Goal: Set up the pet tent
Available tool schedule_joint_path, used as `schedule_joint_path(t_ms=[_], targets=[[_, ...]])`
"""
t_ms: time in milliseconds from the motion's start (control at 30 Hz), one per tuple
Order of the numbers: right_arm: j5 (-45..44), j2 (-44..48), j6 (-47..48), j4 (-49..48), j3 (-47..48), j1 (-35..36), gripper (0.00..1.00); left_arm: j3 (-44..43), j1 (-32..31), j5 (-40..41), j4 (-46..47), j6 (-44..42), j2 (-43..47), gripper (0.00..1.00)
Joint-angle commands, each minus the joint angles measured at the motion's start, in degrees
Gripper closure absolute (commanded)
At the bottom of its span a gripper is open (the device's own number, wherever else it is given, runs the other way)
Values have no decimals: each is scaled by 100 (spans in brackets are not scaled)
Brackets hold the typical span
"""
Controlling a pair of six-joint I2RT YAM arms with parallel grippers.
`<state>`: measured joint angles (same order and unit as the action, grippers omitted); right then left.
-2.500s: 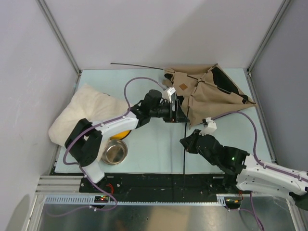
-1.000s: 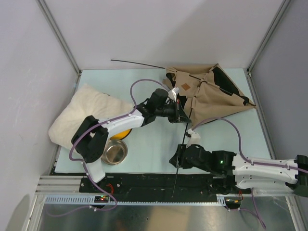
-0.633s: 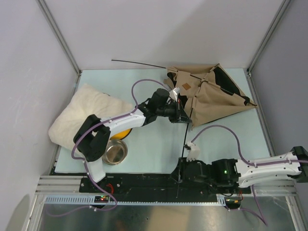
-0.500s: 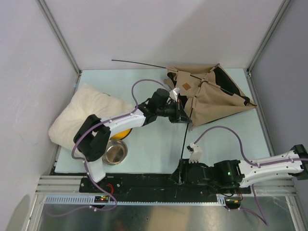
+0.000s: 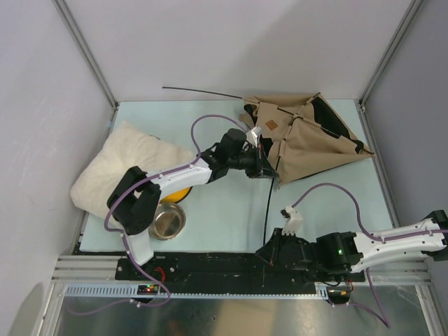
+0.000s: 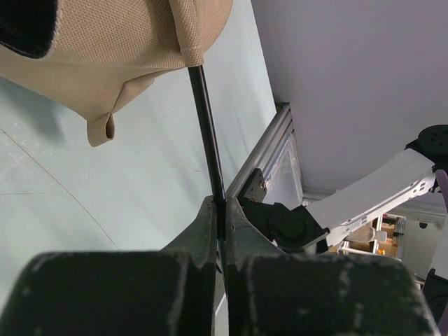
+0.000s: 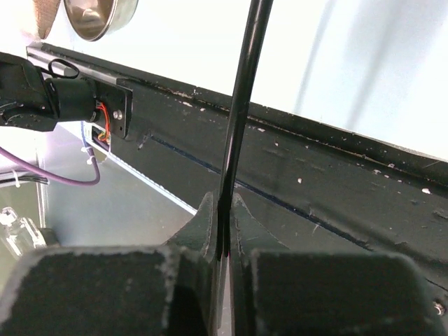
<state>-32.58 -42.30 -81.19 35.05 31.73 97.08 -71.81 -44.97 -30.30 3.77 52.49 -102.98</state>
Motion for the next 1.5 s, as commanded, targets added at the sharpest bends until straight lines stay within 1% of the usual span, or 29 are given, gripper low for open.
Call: schedule_joint_path(t_ms=[0,33,133,167,300,367,433,500,567,700,833,933,1033,1167,1300,1400,1467], targets=[[-415,78,49,53,34,30,100,-264,40,97,449,-316,10,99],[-420,106,76,63,70,30,100,-290,36,61,449,-344,-1,95],[-447,222,128,180,246,31,100,-312,39,1,449,-494,8,70],[-454,288,138,245,299,31,100,-305,40,8,449,-542,33,61],[-522,604,99,480,390,31,100,-251,41,102,448,-866,247,33],[-552,720,89,554,394,24,100,-205,41,198,444,-1090,413,20],[-584,797,91,584,400,20,100,-137,43,323,444,-1280,593,11],[-625,839,118,567,421,21,100,-58,50,510,406,-1442,788,4],[-686,864,159,570,486,19,100,25,87,750,324,-1579,999,1],[-912,904,253,672,728,9,100,202,276,1333,32,-1726,1561,0],[-1232,1050,321,684,897,2,100,438,625,1689,-154,-1886,2183,0],[-1497,1195,476,564,1007,-3,100,791,900,1927,-182,-1955,2634,0],[-1789,1254,600,473,1190,-10,100,1272,1026,2164,-124,-2247,2992,0],[-2171,1236,605,512,1514,-47,100,1831,1056,1907,65,-2539,3208,0],[-2483,1214,816,370,1848,-94,100,2299,922,1357,649,-2381,3101,0],[-2571,1167,1123,95,2048,-176,100,2426,680,1039,1192,-2287,2864,0],[-2539,1131,1153,6,2198,-278,100,2325,425,1023,1454,-2276,2661,1]])
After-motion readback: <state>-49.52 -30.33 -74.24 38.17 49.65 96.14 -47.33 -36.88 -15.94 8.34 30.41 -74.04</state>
